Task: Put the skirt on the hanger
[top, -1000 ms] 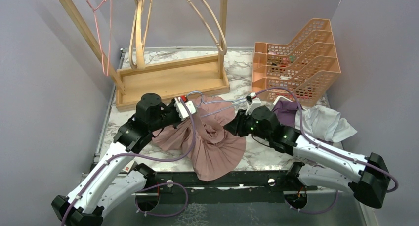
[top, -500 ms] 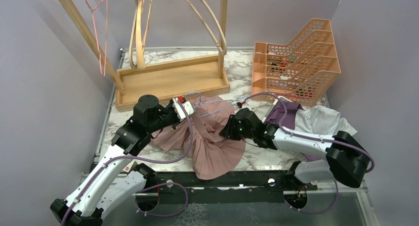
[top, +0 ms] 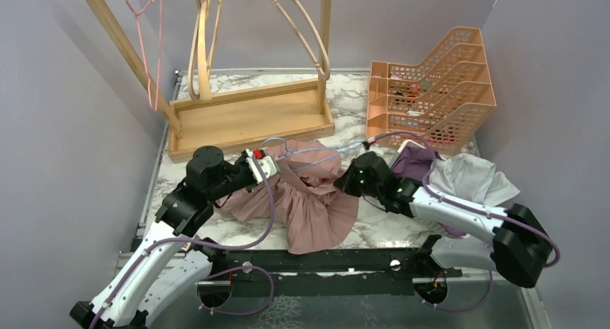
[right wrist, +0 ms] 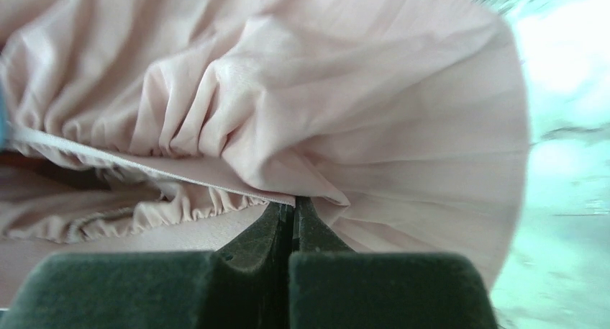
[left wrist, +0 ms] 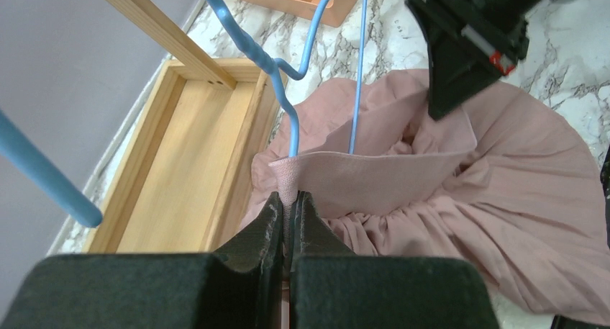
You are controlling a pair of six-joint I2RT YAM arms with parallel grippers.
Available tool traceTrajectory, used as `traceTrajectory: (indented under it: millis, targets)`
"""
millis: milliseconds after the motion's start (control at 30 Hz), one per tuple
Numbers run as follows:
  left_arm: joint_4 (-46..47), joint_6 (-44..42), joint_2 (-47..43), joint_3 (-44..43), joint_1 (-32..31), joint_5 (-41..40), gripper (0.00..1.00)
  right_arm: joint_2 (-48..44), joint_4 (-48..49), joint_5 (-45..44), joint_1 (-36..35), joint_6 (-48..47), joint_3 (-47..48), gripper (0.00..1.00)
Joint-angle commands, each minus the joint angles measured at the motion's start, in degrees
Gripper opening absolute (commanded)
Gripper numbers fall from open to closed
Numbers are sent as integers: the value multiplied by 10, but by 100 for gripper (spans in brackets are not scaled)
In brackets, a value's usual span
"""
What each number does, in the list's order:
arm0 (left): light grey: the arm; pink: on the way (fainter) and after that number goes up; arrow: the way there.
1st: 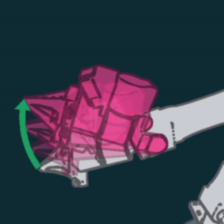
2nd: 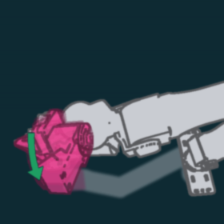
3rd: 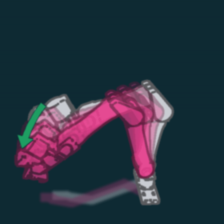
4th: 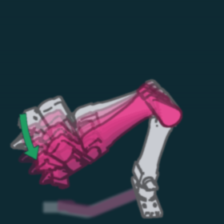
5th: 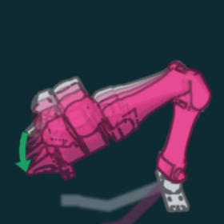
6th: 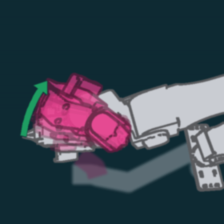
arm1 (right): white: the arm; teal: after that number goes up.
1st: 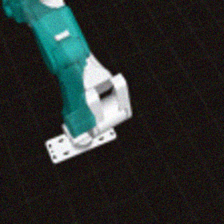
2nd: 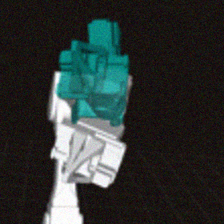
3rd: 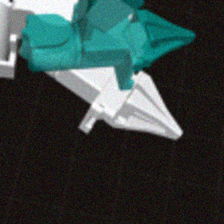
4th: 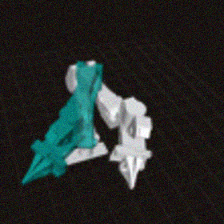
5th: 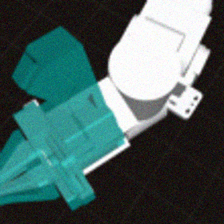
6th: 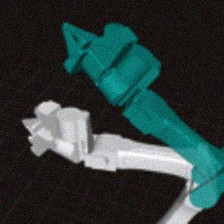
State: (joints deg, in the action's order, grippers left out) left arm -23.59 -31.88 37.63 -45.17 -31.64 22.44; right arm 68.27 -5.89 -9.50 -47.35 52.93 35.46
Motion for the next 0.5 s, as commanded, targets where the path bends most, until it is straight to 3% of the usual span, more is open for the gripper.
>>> traceTrajectory:
  millis: [0, 267, 467]
  targets:
    - [-14, -61, -49, 17, 1, -14, 0, -75, -70, -16, 86, -60, 8, 1]
    - [-92, -115, -30, 4, 1, -67, 0, -88, -187, -17, 151, -128, 113, 1]
    - [-106, -126, 2, 0, 1, -121, 0, -66, -249, -29, 160, -133, 166, 1]
